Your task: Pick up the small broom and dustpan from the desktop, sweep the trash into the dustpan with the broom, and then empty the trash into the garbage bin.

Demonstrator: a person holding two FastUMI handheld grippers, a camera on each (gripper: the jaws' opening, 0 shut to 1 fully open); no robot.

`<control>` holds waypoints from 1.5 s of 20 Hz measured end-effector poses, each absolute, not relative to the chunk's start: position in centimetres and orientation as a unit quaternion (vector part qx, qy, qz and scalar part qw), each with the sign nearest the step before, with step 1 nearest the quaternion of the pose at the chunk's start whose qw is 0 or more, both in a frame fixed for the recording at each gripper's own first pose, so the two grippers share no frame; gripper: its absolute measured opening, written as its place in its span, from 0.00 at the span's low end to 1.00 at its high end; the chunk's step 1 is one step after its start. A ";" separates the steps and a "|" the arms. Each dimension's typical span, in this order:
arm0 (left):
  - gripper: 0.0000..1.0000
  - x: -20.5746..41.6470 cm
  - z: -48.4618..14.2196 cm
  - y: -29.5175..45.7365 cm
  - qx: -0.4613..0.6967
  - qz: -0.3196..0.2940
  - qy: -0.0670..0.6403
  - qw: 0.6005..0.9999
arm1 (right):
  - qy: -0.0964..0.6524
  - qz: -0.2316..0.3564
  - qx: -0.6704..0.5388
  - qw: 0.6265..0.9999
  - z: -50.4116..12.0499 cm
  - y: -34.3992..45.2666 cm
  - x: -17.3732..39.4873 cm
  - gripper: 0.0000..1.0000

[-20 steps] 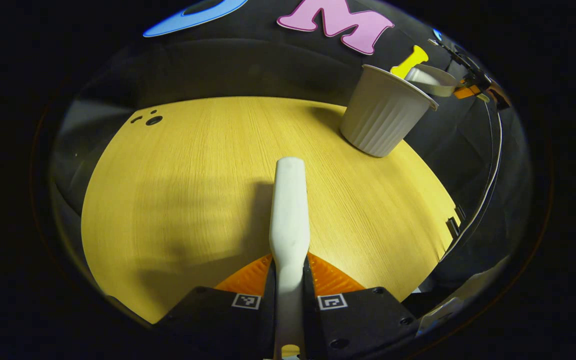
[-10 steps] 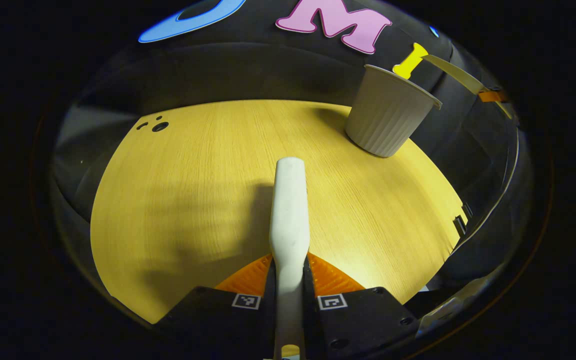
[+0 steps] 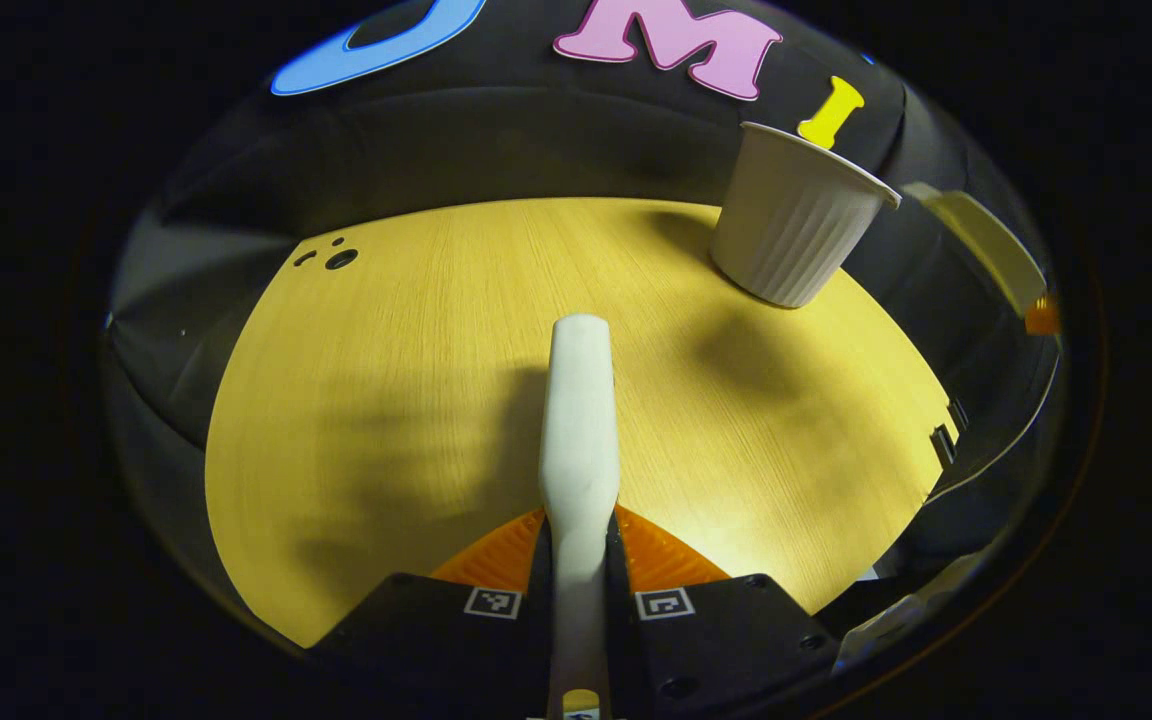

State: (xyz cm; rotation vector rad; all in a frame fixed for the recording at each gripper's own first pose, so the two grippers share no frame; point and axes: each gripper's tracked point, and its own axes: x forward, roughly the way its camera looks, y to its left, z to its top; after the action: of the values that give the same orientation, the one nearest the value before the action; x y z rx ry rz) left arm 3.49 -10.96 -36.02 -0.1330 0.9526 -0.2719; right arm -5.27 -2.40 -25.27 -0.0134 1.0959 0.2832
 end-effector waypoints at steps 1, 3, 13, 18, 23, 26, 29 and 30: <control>0.27 3.5 -36.0 -10.9 -0.061 -0.128 0.457 0.878 | 0.529 0.140 -0.002 0.837 -27.1 -1.1 -5.9 0.36; 0.27 3.2 -36.2 -10.8 -0.054 -0.125 0.460 0.877 | 0.539 0.138 0.011 0.831 -30.7 1.0 -6.5 0.36; 0.27 3.0 -37.7 -10.1 -0.030 -0.092 0.469 0.878 | 0.561 0.107 0.029 0.820 -43.2 4.0 -5.4 0.36; 0.27 4.3 -39.1 -9.6 -0.020 -0.080 0.477 0.875 | 0.563 0.100 0.029 0.820 -44.6 3.8 -5.6 0.36; 0.28 5.0 -39.8 -9.7 -0.011 -0.083 0.481 0.873 | 0.559 0.100 0.038 0.822 -45.0 4.2 -5.2 0.38; 0.34 4.9 -40.0 -9.5 0.003 -0.079 0.481 0.873 | 0.561 0.100 0.057 0.820 -44.9 4.7 -5.2 0.40; 0.34 4.5 -39.9 -9.3 0.003 -0.079 0.481 0.873 | 0.557 0.094 0.064 0.823 -44.3 4.5 -5.1 0.48; 0.34 4.3 -39.7 -9.2 0.004 -0.077 0.479 0.874 | 0.553 0.093 0.067 0.825 -44.1 4.5 -5.1 0.42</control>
State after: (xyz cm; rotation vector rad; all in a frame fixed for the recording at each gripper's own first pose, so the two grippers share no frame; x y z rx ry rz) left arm 4.28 -9.16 -39.71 0.0083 1.0000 -0.1616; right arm -5.13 4.46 -44.13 0.1423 1.1763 0.1980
